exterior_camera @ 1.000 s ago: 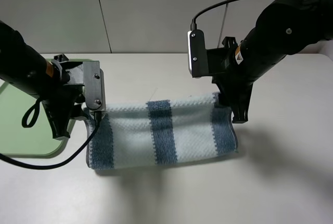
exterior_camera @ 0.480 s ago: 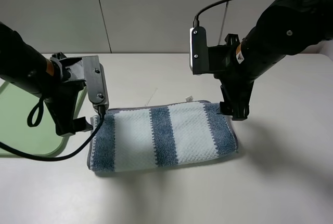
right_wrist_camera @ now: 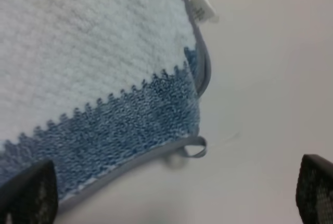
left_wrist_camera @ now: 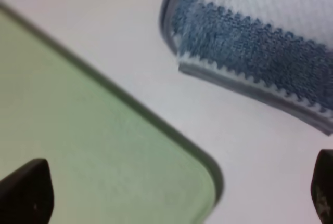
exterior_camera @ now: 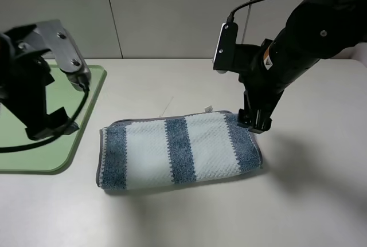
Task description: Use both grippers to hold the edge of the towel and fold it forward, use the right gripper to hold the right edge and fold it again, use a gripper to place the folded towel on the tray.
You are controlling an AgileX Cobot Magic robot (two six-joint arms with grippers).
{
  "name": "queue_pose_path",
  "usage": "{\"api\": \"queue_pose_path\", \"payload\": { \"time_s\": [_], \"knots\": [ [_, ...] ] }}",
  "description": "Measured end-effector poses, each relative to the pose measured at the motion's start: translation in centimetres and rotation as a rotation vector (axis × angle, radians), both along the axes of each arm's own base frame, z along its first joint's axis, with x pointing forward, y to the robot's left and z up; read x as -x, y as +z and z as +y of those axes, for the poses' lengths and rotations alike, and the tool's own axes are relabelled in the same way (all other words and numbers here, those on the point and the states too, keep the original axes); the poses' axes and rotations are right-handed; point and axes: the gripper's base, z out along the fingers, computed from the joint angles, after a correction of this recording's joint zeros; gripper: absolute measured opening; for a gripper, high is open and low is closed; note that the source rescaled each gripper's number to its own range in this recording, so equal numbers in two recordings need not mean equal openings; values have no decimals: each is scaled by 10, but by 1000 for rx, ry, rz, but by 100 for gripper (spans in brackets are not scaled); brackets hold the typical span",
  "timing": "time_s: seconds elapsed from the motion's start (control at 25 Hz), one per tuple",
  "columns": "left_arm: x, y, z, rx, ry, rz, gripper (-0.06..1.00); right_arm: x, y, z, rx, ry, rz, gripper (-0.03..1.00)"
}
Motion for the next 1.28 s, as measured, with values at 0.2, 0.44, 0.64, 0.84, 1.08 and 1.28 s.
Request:
{"api": "queue_pose_path", "payload": {
  "time_s": [0.2,0.44,0.64,0.84,1.08,1.28],
  "knots": [
    [42,45,25,172,152,-142,99,7,6,-2,-95,-177,65,100],
    [113,84,63,418,230,-337,98,15,9,2,-202,-290,155,100],
    [163,73,81,589,224,-348,98,21,11,6,-278,-354,237,100],
    [194,35,93,687,264,-309,98,27,10,8,-311,-398,314,100],
    [200,4,96,666,280,-259,97,30,10,9,-311,-416,358,100],
    [200,4,96,659,271,-265,96,34,20,7,-343,-411,343,100]
  ]
}}
